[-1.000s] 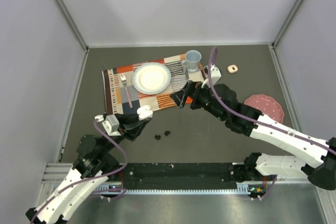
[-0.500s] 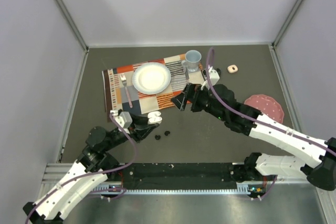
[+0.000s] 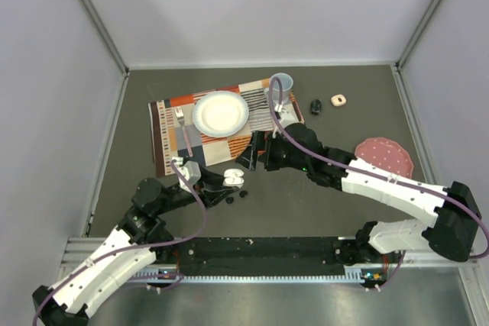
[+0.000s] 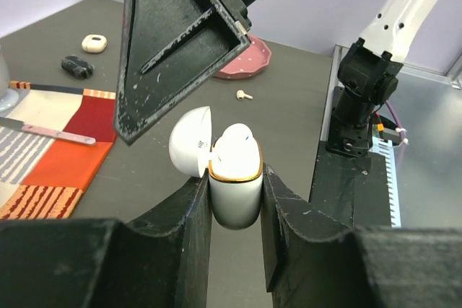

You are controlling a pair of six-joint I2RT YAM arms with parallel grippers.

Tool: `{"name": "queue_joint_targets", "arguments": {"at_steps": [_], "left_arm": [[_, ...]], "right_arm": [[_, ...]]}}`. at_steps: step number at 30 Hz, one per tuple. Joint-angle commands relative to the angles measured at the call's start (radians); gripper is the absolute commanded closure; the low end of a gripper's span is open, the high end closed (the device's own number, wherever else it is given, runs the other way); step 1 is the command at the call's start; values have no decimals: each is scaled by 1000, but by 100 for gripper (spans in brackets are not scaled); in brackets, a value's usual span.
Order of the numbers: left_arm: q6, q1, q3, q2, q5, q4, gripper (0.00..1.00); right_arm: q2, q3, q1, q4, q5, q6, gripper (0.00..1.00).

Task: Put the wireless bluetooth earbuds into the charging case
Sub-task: Close the charging case with the earbuds.

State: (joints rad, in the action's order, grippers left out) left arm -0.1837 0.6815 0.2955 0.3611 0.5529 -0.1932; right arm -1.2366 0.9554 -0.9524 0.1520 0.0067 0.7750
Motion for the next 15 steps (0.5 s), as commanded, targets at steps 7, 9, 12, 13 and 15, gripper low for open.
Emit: {"name": "queue_joint_targets", "arguments": {"at_steps": [7, 9, 12, 13, 15], "left_arm": [[-3, 0, 28, 36, 24, -118, 100], [1, 0, 27, 38, 10, -120, 100], [3, 0, 27, 47, -4, -121, 100], [3, 0, 27, 50, -10, -123, 100], [3, 0, 27, 53, -18, -132, 100]], "right_arm": [[-11, 6, 4, -83, -135, -5, 1], [2, -20, 3, -89, -151, -6, 1], [22, -44, 0, -86, -159, -16, 1], [26, -49, 0, -82, -159, -16, 1], [37, -66, 0, -75, -155, -14, 1]]}}
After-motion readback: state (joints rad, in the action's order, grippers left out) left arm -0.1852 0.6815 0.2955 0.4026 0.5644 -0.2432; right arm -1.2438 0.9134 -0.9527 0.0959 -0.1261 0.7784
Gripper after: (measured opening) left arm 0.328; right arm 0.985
